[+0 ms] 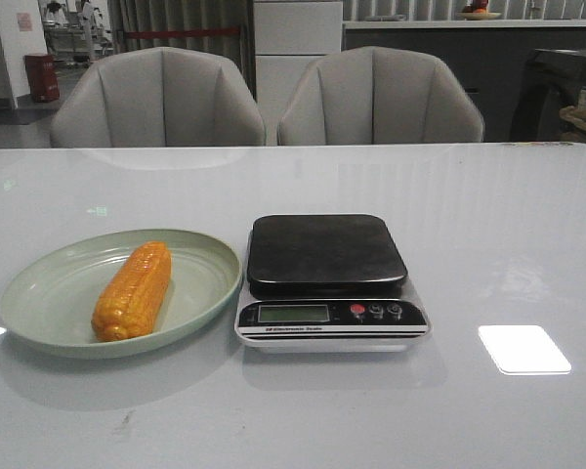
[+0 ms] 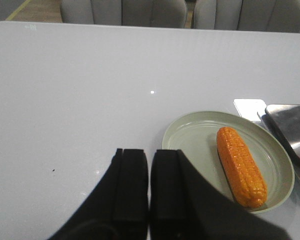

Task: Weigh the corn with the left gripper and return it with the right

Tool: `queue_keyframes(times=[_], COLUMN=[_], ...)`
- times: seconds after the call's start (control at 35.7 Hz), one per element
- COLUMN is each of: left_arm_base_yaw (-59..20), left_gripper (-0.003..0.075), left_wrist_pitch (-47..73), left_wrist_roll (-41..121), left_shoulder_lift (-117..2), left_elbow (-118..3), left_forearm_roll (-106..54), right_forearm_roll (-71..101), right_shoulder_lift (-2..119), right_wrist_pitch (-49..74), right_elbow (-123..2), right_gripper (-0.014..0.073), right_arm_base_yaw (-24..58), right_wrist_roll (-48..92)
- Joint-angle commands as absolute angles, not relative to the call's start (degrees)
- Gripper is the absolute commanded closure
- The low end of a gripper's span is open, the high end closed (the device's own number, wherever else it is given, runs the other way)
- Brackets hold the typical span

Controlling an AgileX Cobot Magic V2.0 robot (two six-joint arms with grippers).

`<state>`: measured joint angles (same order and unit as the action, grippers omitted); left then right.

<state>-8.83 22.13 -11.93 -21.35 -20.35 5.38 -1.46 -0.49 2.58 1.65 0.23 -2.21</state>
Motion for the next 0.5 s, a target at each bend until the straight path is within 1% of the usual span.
queue_keyframes(times=[0.0,0.06,0.08,0.11,0.17,0.28,0.34,0.36,0.48], left_arm_base_yaw=[-9.19,-9.19,-9.19,-9.19,-9.19,-9.19,-9.19,-9.19,-9.83], left_gripper=[0.0594,0.0574,0.0551,0.0510,0.0405,0.0164,0.0095,0.0079,0.0083], left_wrist_pitch=[18.77,19.74,20.10,20.67,21.62,23.42,24.43,25.31,27.01], left_wrist_roll=[-12.52,-12.52,-12.52,-12.52,-12.27,-12.27,-12.27,-12.27,-12.27], left_shoulder_lift=[-22.76,-23.05,-23.34,-23.73,-24.60,-27.87,-29.82,-31.45,-36.91], left_elbow=[-22.47,-23.10,-23.47,-23.93,-24.80,-27.53,-28.76,-29.72,-32.70], left_forearm_roll=[4.99,4.99,4.99,4.99,4.99,5.10,5.10,4.98,4.63], right_forearm_roll=[-1.50,-1.50,-1.50,-1.50,-1.50,-1.50,-1.50,-1.50,-1.50], right_shoulder_lift=[-1.64,-1.64,-1.64,-1.64,-1.64,-1.64,-1.64,-1.64,-1.64], right_wrist_pitch=[-2.29,-2.29,-2.29,-2.29,-2.29,-2.29,-2.29,-2.29,-2.29], right_elbow=[2.06,2.06,2.06,2.06,2.06,2.06,2.06,2.06,2.06], right_gripper=[0.0407,0.0407,0.0407,0.0407,0.0407,0.0407,0.0407,0.0407,0.0407], right_arm_base_yaw=[-0.09,-0.09,-0.09,-0.09,-0.09,-0.09,-0.09,-0.09,-0.09], right_wrist_roll=[-1.64,-1.64,-1.64,-1.64,-1.64,-1.64,-1.64,-1.64,-1.64])
